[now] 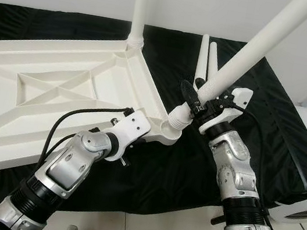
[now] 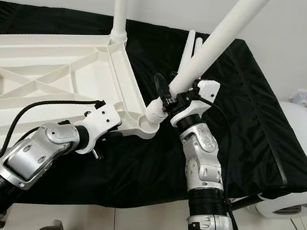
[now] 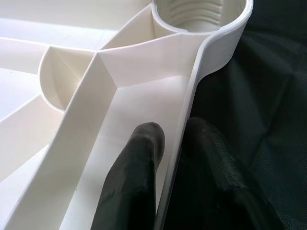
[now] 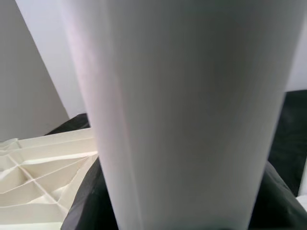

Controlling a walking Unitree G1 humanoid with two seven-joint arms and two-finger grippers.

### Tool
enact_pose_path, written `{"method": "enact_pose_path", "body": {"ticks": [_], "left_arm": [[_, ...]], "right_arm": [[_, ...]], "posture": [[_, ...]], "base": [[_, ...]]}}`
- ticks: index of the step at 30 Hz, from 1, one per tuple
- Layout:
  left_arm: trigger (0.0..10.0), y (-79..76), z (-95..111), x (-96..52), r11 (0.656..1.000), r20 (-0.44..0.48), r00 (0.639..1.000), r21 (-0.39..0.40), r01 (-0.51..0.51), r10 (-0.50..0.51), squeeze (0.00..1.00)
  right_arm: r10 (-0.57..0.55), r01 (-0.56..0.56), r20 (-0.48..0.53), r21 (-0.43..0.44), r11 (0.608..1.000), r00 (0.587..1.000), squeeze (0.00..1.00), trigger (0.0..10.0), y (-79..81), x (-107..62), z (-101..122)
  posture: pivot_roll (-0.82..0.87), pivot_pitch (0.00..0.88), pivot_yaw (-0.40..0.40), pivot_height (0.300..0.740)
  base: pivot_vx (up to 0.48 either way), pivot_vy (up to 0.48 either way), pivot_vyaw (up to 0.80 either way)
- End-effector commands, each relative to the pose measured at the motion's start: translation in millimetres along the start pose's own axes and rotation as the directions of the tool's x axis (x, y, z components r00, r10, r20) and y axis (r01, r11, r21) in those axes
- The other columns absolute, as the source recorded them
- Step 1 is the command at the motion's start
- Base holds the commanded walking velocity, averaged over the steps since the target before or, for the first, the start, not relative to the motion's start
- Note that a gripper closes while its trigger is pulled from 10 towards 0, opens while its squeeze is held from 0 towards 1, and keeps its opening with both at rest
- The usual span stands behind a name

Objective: Building children table

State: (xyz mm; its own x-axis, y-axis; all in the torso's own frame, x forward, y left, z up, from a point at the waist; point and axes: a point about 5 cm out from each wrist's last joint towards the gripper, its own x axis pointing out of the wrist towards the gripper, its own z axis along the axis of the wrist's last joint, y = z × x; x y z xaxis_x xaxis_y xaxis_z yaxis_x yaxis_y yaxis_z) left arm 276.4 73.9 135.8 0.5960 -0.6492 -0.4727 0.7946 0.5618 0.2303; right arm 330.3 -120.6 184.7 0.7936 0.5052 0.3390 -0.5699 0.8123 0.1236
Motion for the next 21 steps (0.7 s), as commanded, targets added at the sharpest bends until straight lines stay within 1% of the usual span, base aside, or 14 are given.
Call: {"method": "enact_pose_path", "body": {"ticks": [1,2,3,4,6,9,14,17,19,21], "left_arm": [[10.0,-7.2,2.2,2.6,0.999,-0.001,0.999,0.014,0.052,-0.052,0.00],[10.0,-6.9,1.9,1.9,0.999,-0.002,0.999,0.013,0.049,-0.049,0.00],[10.0,-6.9,1.9,1.9,0.999,-0.002,0.999,0.013,0.049,-0.049,0.00],[10.0,-6.7,1.6,1.3,0.999,-0.002,0.999,0.012,0.048,-0.048,0.00],[10.0,-6.7,1.6,1.3,0.999,-0.002,0.999,0.012,0.048,-0.048,0.00],[10.0,-6.5,0.5,0.4,0.999,-0.005,0.999,0.008,0.044,-0.044,0.00],[10.0,-6.4,0.7,0.7,0.999,-0.004,0.999,0.007,0.043,-0.043,0.00],[10.0,-5.9,1.7,1.6,0.999,-0.001,0.999,0.008,0.044,-0.044,0.00],[10.0,-5.9,1.9,1.7,0.999,0.000,0.999,0.008,0.045,-0.045,0.00],[10.0,-6.8,2.0,1.9,0.999,0.000,0.999,0.012,0.052,-0.052,0.00]], "right_arm": [[-0.012,0.014,-0.034,0.062,0.998,0.999,0.00,10.0,-2.7,-0.3,-6.3],[-0.026,0.032,-0.062,0.102,0.994,0.998,0.00,10.0,-3.5,-1.6,-11.3],[-0.026,0.032,-0.062,0.102,0.994,0.998,0.00,10.0,-3.5,-1.6,-11.3],[-0.043,0.054,-0.096,0.113,0.992,0.994,0.00,10.0,-5.0,-3.7,-16.4],[-0.043,0.054,-0.096,0.113,0.992,0.994,0.00,10.0,-5.0,-3.7,-16.4],[-0.042,0.060,-0.155,0.117,0.991,0.987,0.00,10.0,-5.0,-12.0,-24.2],[-0.051,0.074,-0.200,0.107,0.991,0.978,0.00,10.0,-6.5,-18.9,-29.0],[-0.062,0.073,-0.225,0.040,0.996,0.972,0.00,10.0,-9.2,-23.1,-31.9],[-0.068,0.075,-0.226,0.023,0.997,0.972,0.00,10.0,-9.8,-23.5,-31.8],[-0.089,0.088,-0.237,-0.012,0.996,0.967,0.00,10.0,-11.7,-23.1,-33.5]], "posture": [[0.03,0.052,-0.060,0.740],[0.03,0.051,-0.061,0.740],[0.03,0.051,-0.061,0.740],[0.03,0.053,-0.062,0.740],[0.03,0.053,-0.062,0.740],[0.03,0.055,-0.063,0.740],[0.02,0.054,-0.062,0.740],[0.02,0.052,-0.060,0.740],[0.02,0.052,-0.060,0.740],[0.02,0.048,-0.059,0.740]], "base": [[0.000,0.000,0.00],[0.000,0.000,0.00],[0.000,0.000,0.00],[0.000,0.000,0.00],[0.000,0.000,0.00],[0.000,0.000,0.00],[0.000,0.000,0.00],[0.000,0.000,0.00],[0.000,0.000,0.00],[0.000,0.000,0.00]]}}
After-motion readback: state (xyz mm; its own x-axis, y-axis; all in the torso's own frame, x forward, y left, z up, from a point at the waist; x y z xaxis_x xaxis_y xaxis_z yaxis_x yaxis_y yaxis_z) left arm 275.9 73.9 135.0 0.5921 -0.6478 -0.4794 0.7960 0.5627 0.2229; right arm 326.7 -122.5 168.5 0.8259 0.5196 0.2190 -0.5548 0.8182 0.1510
